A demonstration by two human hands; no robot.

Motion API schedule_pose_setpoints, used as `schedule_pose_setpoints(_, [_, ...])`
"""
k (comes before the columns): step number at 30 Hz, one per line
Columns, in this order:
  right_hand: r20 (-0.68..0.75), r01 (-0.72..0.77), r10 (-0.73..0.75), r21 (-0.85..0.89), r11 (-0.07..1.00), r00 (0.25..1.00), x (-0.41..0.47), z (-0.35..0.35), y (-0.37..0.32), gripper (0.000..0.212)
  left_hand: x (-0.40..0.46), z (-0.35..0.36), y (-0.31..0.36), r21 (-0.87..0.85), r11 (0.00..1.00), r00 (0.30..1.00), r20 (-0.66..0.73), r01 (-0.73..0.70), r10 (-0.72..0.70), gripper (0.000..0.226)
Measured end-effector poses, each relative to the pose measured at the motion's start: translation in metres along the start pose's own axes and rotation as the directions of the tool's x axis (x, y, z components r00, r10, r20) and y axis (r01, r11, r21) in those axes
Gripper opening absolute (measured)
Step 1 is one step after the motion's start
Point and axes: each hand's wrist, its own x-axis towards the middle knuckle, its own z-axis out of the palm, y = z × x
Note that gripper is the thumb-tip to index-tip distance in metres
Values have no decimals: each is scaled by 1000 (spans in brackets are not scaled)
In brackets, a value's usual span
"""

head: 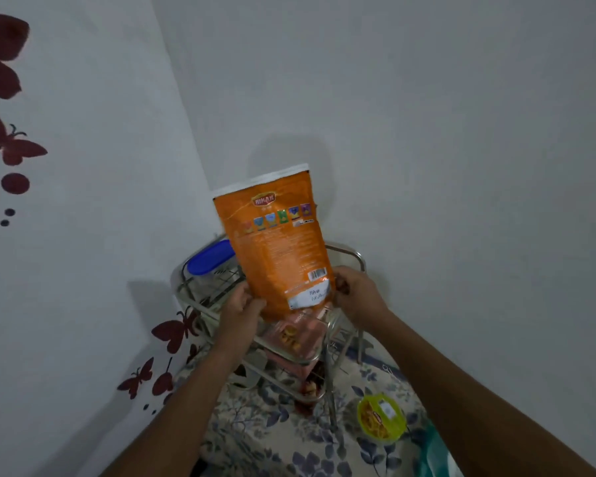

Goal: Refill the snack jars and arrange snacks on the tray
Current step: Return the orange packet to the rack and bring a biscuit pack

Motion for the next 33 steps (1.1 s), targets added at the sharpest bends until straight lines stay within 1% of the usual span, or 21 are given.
schedule_pose_setpoints(2, [-20, -26, 26, -26, 999, 999, 20, 6, 9, 27, 18, 0, -2, -16, 1000, 1000, 21, -2, 2, 20])
schedule_pose_setpoints(4, [-75, -69, 65, -53, 996, 995, 41, 12, 18, 24, 37, 2, -7, 22, 999, 1000, 13, -24, 23, 6])
schedule_pose_setpoints(6, [-124, -115, 109, -40, 993, 986, 61, 21, 24, 21, 60, 8, -18, 106, 992, 997, 43, -62, 58, 9])
schedule_pose_setpoints(7, [-130, -137, 133, -22, 990, 983, 67, 23, 25, 26, 66, 13, -20, 154, 984, 996, 51, -87, 80, 9])
schedule_pose_setpoints(8, [-144, -166, 162, -17, 986, 976, 73, 26, 25, 37, 72, 20, -22, 182, 977, 993, 64, -110, 100, 9])
schedule_pose_setpoints(9, [-168, -209, 204, -13, 978, 964, 79, 30, 25, 45, 80, 27, -26, 195, 972, 989, 87, -133, 118, 10])
schedule_pose_setpoints(10, [-192, -237, 233, 4, 971, 953, 84, 33, 25, 48, 85, 34, -29, 193, 968, 984, 108, -159, 140, 11])
schedule_pose_setpoints(14, [-292, -275, 326, 202, 940, 899, 96, 48, 27, 36, 104, 62, -41, 170, 943, 950, 177, -285, 256, 20])
schedule_pose_setpoints(16, [-311, -310, 389, 276, 910, 867, 101, 56, 31, 35, 111, 69, -47, 153, 928, 929, 206, -340, 307, 19])
schedule_pose_setpoints(18, [-306, -364, 485, 377, 852, 819, 103, 61, 35, 33, 114, 73, -55, 135, 918, 911, 240, -373, 335, 18])
schedule_pose_setpoints(19, [-296, -382, 531, 437, 815, 794, 105, 65, 37, 31, 118, 74, -61, 121, 919, 905, 262, -376, 335, 18])
schedule_pose_setpoints(21, [-276, -399, 580, 504, 766, 766, 107, 72, 41, 28, 123, 77, -73, 93, 927, 897, 303, -363, 321, 19])
schedule_pose_setpoints(25, [-301, -422, 625, 525, 739, 720, 107, 79, 48, 26, 128, 82, -97, 116, 943, 879, 412, -312, 240, 17])
schedule_pose_setpoints(28, [-288, -454, 680, 565, 689, 674, 107, 80, 55, 43, 129, 81, -114, 128, 935, 858, 454, -331, 242, 7])
schedule_pose_setpoints(31, [-276, -461, 689, 573, 678, 670, 106, 82, 59, 44, 133, 82, -126, 121, 945, 860, 462, -305, 218, 13])
schedule_pose_setpoints(33, [-282, -458, 684, 567, 684, 673, 105, 83, 59, 45, 135, 83, -129, 117, 945, 861, 458, -304, 221, 10])
